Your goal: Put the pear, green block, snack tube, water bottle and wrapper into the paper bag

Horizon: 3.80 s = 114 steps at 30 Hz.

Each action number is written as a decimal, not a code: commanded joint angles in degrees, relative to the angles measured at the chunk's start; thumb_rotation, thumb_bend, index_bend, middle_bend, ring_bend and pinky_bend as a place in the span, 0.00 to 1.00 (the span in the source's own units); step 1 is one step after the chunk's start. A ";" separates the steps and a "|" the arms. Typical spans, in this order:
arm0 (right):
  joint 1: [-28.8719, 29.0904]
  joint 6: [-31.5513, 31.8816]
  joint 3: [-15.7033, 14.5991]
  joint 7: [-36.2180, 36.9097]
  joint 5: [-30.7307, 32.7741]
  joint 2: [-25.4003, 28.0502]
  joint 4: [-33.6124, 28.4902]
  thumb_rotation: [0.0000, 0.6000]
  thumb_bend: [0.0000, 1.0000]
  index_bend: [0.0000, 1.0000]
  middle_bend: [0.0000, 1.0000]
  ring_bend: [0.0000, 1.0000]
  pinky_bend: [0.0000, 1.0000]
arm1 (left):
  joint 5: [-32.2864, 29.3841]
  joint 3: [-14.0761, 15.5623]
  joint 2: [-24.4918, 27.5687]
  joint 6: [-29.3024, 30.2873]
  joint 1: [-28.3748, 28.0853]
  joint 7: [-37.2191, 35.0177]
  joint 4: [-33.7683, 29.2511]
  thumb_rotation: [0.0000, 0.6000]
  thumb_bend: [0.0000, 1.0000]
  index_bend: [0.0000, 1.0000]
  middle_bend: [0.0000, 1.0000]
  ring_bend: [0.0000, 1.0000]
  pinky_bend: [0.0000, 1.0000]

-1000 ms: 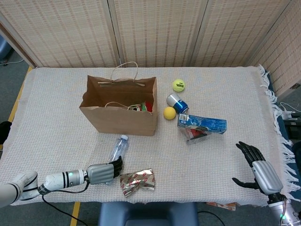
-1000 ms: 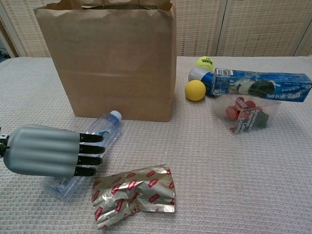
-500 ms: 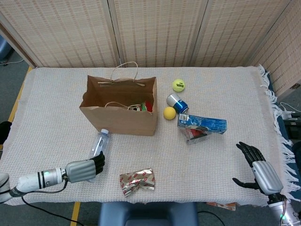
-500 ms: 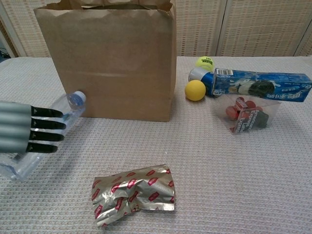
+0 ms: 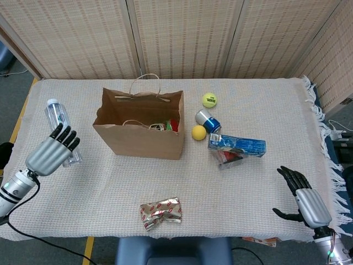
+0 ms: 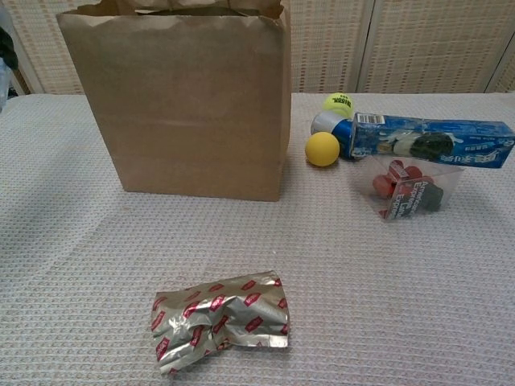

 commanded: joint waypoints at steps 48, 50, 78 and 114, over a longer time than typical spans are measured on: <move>0.24 -0.99 -0.28 0.06 0.16 0.67 -0.54 1.00 0.06 0.00 0.00 0.00 0.00 | -43.34 -25.86 -12.29 -12.88 -9.47 -13.99 -42.68 1.00 0.41 0.06 0.05 0.07 0.22; 0.20 -0.86 -0.28 0.24 0.09 0.70 -0.58 1.00 0.06 0.00 0.00 0.00 0.00 | -43.57 -25.33 -12.07 -13.76 -9.98 -13.32 -42.40 1.00 0.39 0.01 0.00 0.02 0.16; 0.15 -0.82 -0.29 0.01 0.06 0.64 -0.42 1.00 0.06 0.00 0.00 0.00 0.00 | -24.22 -14.90 -4.48 1.36 4.94 -22.64 -38.86 1.00 0.58 0.57 0.55 0.55 0.63; -0.02 -0.35 0.24 -0.04 0.61 0.52 -0.48 1.00 0.06 0.00 0.00 0.00 0.00 | 19.18 10.28 -14.82 -7.74 7.30 -13.60 -21.96 1.00 0.35 0.00 0.00 0.00 0.06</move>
